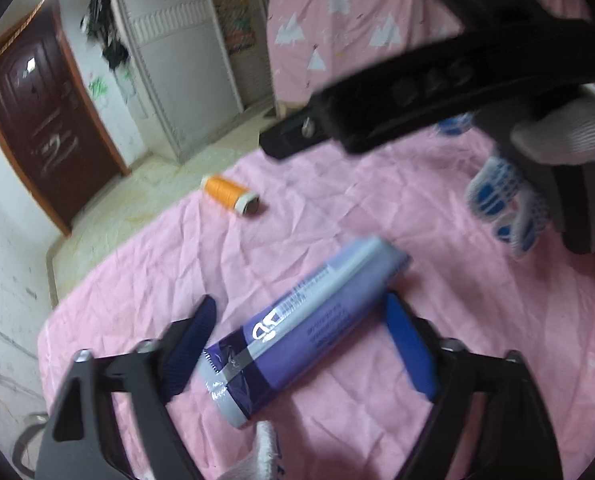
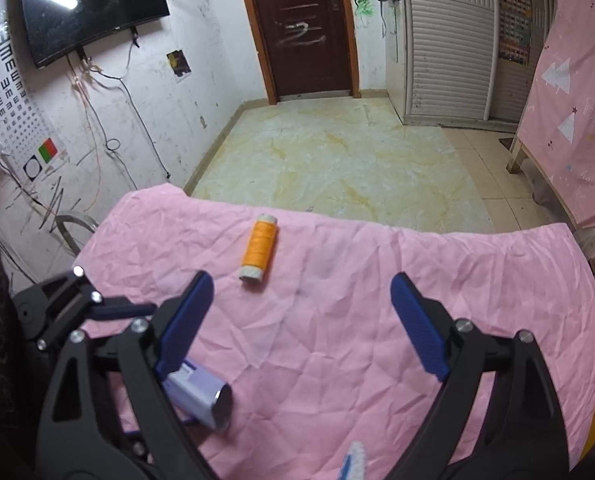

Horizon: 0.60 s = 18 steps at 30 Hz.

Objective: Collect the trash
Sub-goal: 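Grasp the purple toothpaste box with left gripper while right grasps orange spool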

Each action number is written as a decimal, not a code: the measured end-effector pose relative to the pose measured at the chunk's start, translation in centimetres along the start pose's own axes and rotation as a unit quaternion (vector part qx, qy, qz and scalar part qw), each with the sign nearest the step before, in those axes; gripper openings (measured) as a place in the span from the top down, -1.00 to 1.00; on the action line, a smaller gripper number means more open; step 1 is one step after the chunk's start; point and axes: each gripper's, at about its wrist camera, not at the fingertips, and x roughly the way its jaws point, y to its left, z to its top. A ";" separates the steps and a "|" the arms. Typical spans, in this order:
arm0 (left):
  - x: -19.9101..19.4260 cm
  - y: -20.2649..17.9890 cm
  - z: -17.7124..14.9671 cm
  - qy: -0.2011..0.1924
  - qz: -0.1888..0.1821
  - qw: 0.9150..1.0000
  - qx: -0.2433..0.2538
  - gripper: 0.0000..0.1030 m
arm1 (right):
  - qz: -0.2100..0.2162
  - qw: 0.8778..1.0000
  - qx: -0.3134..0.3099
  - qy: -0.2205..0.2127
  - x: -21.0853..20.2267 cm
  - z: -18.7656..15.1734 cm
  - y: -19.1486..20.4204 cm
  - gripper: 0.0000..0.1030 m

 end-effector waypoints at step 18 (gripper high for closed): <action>-1.4 0.4 -1.9 -0.005 -0.028 0.999 -0.028 0.55 | -0.026 0.997 -0.044 0.050 6.3 2.4 2.9 -0.02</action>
